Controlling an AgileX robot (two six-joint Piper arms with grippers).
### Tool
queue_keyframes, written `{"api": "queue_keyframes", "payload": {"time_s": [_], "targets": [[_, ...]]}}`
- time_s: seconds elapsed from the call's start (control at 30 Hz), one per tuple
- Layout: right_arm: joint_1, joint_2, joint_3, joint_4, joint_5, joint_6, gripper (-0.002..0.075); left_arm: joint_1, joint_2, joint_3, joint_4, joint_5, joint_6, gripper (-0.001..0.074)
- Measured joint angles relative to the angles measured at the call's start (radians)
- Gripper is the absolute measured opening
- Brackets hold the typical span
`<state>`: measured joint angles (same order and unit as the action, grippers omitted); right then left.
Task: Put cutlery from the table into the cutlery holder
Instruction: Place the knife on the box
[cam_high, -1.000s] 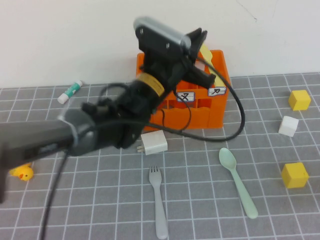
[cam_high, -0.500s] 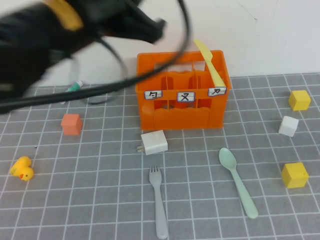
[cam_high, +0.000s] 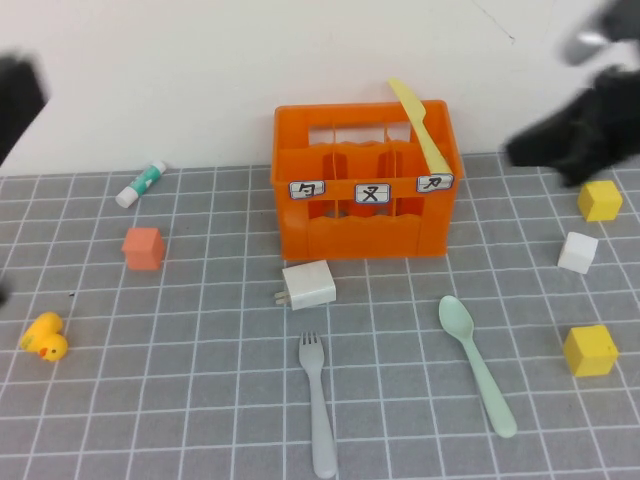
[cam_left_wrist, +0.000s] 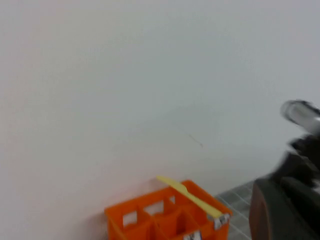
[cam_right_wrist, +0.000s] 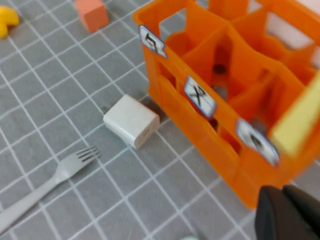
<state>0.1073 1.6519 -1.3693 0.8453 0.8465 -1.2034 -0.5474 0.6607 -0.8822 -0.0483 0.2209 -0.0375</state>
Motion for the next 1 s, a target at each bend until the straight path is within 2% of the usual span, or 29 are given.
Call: {"api": "queue_keyframes", "payload": {"time_s": [0.17,0.33,0.47,1.0], "targets": [[0.088,0.263,-0.312,-0.174,0.087,0.153,-0.0003,0.000,-0.139,0.089,-0.022,0.078,-0.037,0.0001],[0.108,0.489,-0.624,-0.276,0.229,0.261,-0.0003,0.000,-0.183,0.113,-0.023,0.135,-0.054,0.0001],[0.117,0.583,-0.819,-0.329,0.279,0.345,-0.0003,0.000,-0.184,0.114,0.003,0.147,-0.050,0.0001],[0.131,0.657,-0.873,-0.368,0.289,0.382,-0.0003,0.000,-0.184,0.114,0.063,0.161,-0.050,0.0001]]}}
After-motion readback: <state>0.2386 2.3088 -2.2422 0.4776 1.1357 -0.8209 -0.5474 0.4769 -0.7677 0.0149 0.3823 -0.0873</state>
